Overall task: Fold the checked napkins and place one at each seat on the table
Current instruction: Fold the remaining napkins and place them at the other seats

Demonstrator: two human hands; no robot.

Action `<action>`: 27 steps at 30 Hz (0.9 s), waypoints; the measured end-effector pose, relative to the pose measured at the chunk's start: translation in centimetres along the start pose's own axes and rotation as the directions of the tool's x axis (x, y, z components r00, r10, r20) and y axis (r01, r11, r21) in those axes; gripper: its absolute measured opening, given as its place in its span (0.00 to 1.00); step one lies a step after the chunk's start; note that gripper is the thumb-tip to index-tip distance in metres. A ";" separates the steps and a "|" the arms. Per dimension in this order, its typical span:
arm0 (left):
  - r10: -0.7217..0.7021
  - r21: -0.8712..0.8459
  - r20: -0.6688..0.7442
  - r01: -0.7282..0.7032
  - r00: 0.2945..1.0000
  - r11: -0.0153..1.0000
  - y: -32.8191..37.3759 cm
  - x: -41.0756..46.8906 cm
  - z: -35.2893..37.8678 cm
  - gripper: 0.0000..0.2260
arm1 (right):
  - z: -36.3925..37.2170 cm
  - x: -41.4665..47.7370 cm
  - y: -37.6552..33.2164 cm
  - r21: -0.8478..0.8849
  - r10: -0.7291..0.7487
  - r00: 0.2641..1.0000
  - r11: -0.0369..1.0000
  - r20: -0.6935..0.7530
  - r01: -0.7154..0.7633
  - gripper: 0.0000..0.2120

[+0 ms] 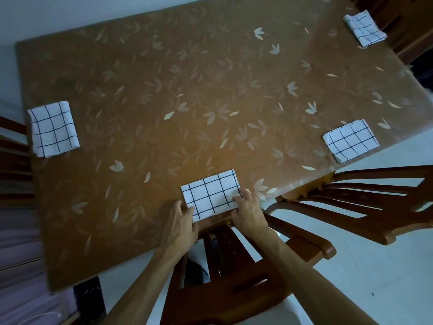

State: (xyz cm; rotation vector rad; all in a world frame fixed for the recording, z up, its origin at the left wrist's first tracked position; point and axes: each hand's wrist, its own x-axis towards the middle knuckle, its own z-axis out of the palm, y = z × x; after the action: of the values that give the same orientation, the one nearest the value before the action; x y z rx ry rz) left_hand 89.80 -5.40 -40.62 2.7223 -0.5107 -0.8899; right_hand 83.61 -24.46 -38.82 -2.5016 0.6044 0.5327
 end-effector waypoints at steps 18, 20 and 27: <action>0.056 -0.092 -0.221 -0.078 0.974 0.993 -11.5 -6.6 -5.9 0.10 | 3.2 -5.5 -12.8 0.039 -0.005 1.000 0.999 0.008 0.005 0.24; 0.046 -0.087 -0.267 -0.071 0.963 0.994 -14.8 -8.5 -7.4 0.09 | 4.6 -6.5 -15.5 0.040 -0.031 0.999 0.999 0.017 0.030 0.24; -0.053 -0.100 -0.257 0.028 0.965 0.995 -26.9 -15.0 -10.7 0.09 | 9.7 -9.7 -25.5 -0.002 -0.141 0.989 0.990 0.040 0.141 0.25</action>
State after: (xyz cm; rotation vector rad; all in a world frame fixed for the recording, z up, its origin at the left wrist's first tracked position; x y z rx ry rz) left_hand 91.76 26.28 -32.96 2.7128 -0.3510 -0.5385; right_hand 86.18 3.64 -32.23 -2.5083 0.4076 0.5294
